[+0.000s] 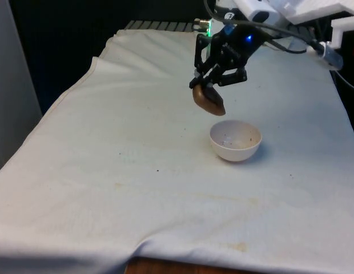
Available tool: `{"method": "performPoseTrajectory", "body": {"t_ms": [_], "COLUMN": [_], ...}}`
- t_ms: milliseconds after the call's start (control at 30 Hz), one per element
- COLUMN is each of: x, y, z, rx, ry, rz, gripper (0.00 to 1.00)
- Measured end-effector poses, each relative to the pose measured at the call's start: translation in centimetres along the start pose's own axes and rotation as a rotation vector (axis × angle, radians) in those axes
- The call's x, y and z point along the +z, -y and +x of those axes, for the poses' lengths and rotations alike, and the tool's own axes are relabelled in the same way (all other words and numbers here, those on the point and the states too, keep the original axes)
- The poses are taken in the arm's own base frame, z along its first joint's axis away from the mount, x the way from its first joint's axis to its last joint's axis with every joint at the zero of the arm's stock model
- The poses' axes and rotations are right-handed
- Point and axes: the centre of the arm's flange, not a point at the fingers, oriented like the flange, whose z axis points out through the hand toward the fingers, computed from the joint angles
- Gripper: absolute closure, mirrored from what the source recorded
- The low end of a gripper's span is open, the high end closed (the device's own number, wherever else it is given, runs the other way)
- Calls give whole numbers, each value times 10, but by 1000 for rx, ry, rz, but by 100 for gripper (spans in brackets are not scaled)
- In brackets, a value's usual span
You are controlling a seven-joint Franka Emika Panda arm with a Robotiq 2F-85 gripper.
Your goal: Pour the coffee beans from the cup into the bowl.
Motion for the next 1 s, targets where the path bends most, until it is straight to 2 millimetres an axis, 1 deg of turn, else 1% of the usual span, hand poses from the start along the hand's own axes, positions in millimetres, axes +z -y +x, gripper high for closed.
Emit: {"method": "performPoseTrajectory", "body": {"t_ms": [33,300,400,500,567,733,767,867,900,1000], "x": [-1,-6,-10,-11,-13,-17,-18,-18,-19,-19], "y": [4,16,25,28,37,49,54,57,61,65], "z": [1,3,3,2,1,-3,-5,-6,-7,-8], "rx": [-1,-5,-4,-5,-6,-3,-3,-4,-5,-10], "ry": [0,-3,-6,-7,-13,-22,-27,-31,-39,-49], "rz": [-15,-67,-99,-106,-131,-162,-171,-177,-190,-211], "gripper": [99,99,99,99,99,99,99,99,99,99]}}
